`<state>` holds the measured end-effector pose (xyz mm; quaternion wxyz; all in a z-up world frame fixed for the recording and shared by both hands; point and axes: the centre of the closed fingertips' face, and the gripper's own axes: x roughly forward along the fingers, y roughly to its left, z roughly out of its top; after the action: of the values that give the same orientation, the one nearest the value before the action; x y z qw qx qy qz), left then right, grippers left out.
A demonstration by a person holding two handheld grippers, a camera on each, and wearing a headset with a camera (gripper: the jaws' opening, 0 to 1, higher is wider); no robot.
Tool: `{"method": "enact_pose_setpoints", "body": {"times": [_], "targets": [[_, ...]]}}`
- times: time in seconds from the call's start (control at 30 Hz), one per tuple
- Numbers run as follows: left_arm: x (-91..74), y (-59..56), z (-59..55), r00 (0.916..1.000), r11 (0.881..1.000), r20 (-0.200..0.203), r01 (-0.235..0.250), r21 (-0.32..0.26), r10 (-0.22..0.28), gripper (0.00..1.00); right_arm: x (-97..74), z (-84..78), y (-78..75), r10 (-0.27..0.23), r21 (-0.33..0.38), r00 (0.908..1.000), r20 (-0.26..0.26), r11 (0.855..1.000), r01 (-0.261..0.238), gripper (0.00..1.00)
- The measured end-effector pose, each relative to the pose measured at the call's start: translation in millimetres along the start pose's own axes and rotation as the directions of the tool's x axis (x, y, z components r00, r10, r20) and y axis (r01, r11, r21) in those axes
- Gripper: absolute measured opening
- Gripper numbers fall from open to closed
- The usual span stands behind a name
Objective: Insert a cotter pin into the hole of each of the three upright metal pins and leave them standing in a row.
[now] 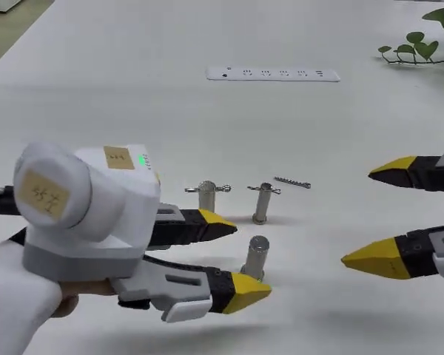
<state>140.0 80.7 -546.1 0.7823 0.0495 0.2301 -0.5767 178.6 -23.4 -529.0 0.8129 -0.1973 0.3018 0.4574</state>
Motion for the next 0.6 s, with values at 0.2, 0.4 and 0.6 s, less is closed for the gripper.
{"method": "enact_pose_setpoints", "body": {"times": [0.2, 0.4, 0.6], "targets": [[-16.3, -4.0, 3.3, 0.9995, 1.0, 0.02, -0.025, -0.004, 0.025, 0.6, 3.7, 1.6, -16.6, -0.003, -0.068, 0.9989, -0.046, 0.998, 0.0, 0.52], [-29.1, 2.4, 3.0, 0.9956, 0.994, 0.034, -0.085, -0.064, 0.087, 0.74, 17.0, 6.1, -37.5, -0.011, -0.082, 0.9962, -0.086, 0.997, 0.004, 0.37], [-38.3, 4.1, 5.8, 0.9892, 0.987, 0.056, -0.129, -0.1, 0.135, 0.89, 37.2, 5.4, -53.7, 0.004, -0.097, 0.9902, -0.14, 0.995, -0.018, 0.34]]}}
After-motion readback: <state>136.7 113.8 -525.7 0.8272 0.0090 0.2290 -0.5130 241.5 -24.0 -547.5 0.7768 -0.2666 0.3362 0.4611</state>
